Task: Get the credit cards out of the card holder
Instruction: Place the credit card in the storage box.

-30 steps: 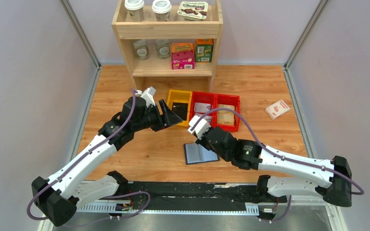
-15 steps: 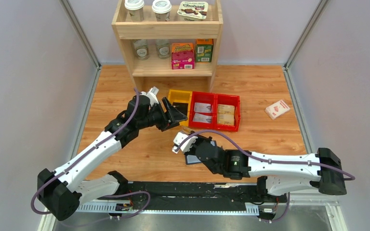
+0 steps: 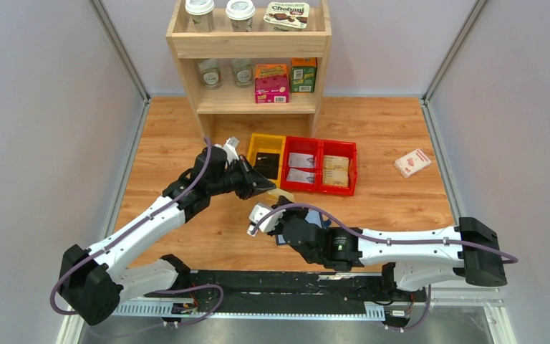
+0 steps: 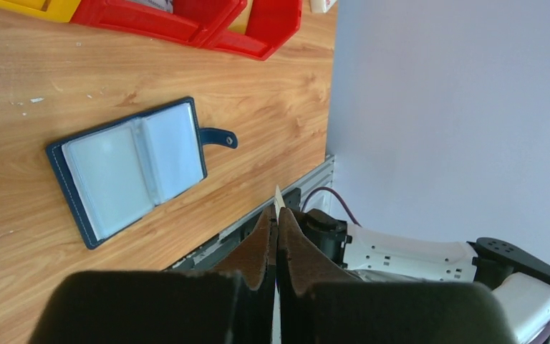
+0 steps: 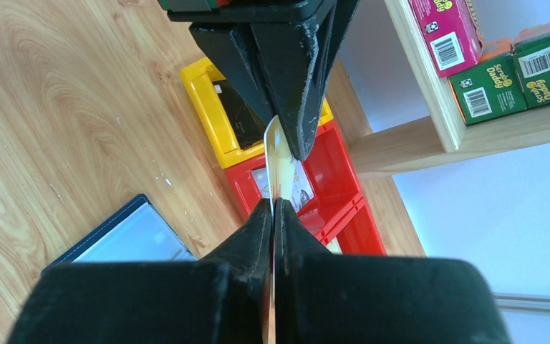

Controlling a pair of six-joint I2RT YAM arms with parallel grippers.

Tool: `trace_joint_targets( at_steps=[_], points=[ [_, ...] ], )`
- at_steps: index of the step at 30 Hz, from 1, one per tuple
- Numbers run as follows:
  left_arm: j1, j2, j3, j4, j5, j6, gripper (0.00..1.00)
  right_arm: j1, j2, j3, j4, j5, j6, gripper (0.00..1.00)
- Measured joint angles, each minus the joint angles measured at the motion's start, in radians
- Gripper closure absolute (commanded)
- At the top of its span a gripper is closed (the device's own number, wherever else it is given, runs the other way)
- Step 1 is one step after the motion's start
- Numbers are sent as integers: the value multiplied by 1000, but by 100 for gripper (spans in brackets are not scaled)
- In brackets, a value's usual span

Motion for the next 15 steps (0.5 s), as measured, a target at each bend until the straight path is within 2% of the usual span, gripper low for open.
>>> trace_joint_targets(
  at_steps=[2,5,6,9,15],
  points=[
    [0,-1,-4,3,0,-2,100,1,2,0,0,3,4,82],
    [-2,-8,-21,27,0,-1,100,0,2,2,-19,-6,58,55],
    [-2,-14,-29,40,-2,0,100,-2,1,3,-37,-15,85,42],
    [-3,-40,-61,66,-21,8,100,-23,-20,7,-101,-63,184,20],
    [-3,-92,-105,83,-79,28,100,-139,-193,-8,-184,-284,451,11]
  ],
)
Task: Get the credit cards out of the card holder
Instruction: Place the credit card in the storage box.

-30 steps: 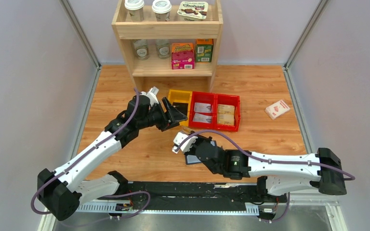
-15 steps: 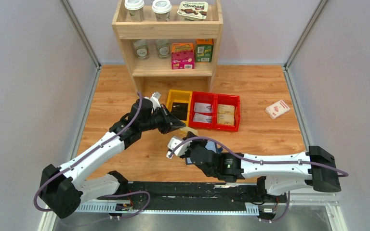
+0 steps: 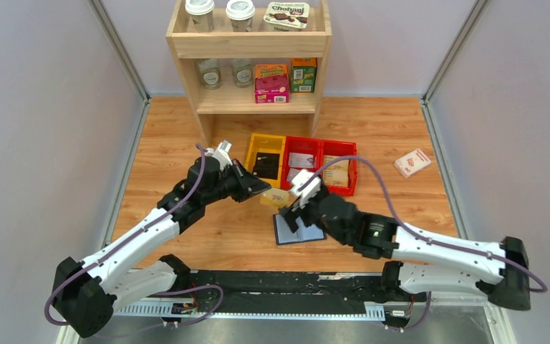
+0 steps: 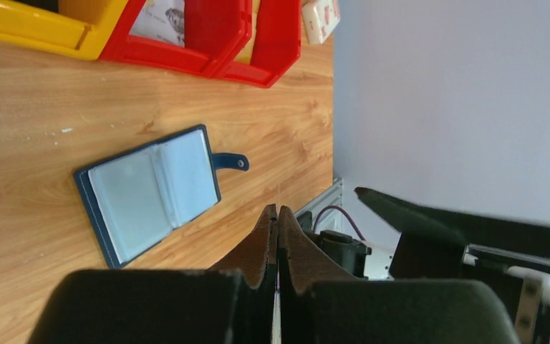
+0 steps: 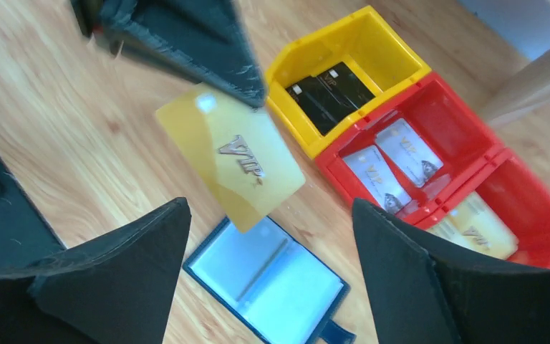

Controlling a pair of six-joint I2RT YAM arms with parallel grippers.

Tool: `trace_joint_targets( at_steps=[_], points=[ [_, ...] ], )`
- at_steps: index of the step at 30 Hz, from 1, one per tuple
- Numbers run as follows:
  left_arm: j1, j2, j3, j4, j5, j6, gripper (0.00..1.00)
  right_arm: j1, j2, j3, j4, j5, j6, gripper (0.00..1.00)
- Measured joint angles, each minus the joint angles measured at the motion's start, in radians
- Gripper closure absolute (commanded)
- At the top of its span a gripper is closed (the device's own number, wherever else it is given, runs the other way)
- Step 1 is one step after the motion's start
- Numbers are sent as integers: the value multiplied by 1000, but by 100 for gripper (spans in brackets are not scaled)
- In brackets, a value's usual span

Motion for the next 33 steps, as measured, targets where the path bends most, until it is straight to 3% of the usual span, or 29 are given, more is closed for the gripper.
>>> trace_joint_targets(
  at_steps=[7,12,20,29,33],
  points=[
    [0,-67,-69,102,-53,10,100,-380,-272,-247,218,-401,436,12],
    [0,-101,-137,229,-76,4,100,-527,-228,-428,494,-653,731,23],
    [0,-103,-188,385,-68,-17,100,-567,35,-484,932,-880,1026,48],
    [0,-97,-189,471,-41,-23,100,-604,228,-484,1313,-978,1224,69],
    [0,-87,-189,486,-29,-22,100,-619,255,-484,1392,-1003,1266,91]
  ],
)
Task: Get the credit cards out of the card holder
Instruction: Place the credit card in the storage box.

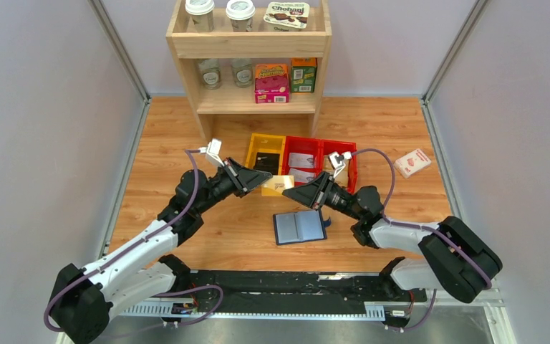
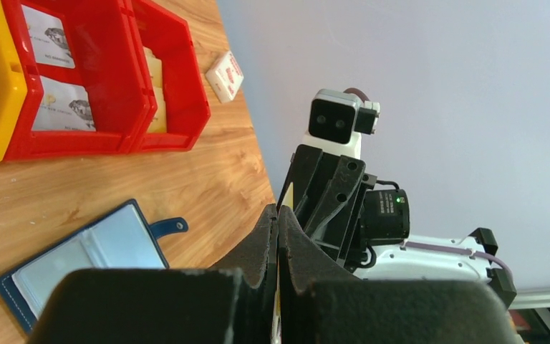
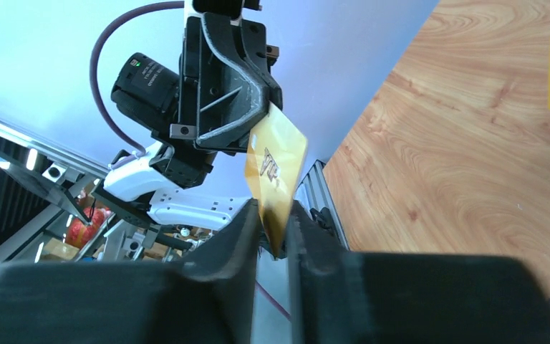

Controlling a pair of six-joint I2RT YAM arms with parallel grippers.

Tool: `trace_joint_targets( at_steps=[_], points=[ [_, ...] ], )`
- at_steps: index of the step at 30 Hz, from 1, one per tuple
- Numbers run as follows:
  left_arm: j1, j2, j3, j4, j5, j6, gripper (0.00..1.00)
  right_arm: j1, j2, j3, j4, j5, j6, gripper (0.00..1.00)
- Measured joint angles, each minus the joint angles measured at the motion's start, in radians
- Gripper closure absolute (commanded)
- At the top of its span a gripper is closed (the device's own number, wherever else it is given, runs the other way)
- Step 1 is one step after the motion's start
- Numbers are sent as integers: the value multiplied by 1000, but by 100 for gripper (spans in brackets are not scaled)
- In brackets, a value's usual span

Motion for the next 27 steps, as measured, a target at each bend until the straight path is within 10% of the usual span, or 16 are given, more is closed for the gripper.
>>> trace_joint_targets(
  at_steps=[4,13,27],
  points=[
    [0,2,-4,10,6,1,96,-18,2,2,28,-31,29,100],
    [1,-42,39,-185,-45,142,33,-105,-87,1,-95,-90,-5,100],
    [172,-194,331,-808,-286,572,0,-388,-493,206,-1133,51,-487,100]
  ],
)
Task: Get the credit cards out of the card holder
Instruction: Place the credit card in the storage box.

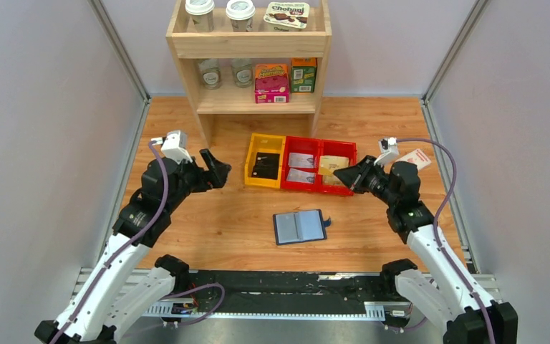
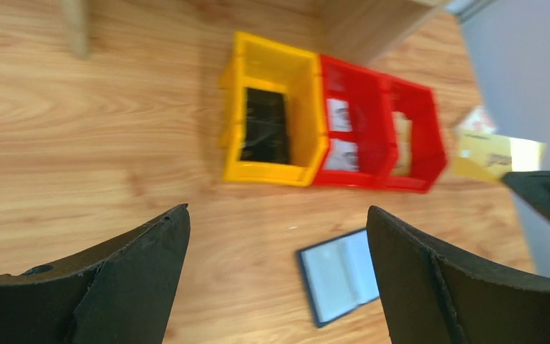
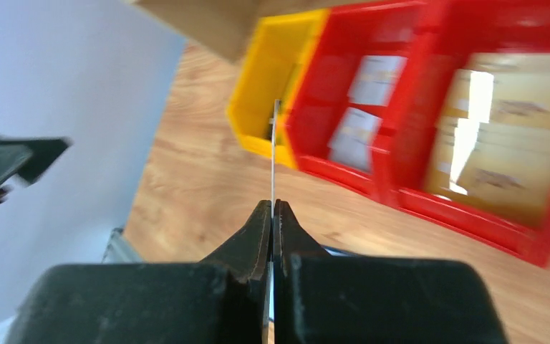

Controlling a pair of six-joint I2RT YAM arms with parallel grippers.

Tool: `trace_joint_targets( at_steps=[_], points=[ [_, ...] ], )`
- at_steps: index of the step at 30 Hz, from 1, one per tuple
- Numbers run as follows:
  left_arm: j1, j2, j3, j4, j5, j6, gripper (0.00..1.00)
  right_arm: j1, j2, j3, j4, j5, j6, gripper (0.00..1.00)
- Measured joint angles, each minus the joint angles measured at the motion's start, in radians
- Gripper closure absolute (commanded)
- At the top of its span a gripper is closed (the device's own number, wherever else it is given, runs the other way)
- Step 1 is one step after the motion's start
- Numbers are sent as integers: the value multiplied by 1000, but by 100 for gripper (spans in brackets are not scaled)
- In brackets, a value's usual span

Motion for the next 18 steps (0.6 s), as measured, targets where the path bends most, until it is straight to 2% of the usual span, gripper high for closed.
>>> trace_joint_targets(
  at_steps=[2,8,18],
  points=[
    [31,-16,5,-61,-27,56,0,-44,22,27,-110,39,-50,100],
    [58,-76,-8,-175,-126,195,0,-91,181,87,-273,130,-143,100],
    [60,-148,-52,-214,-232,261,1,-95,481,145,-208,103,-157,100]
  ],
)
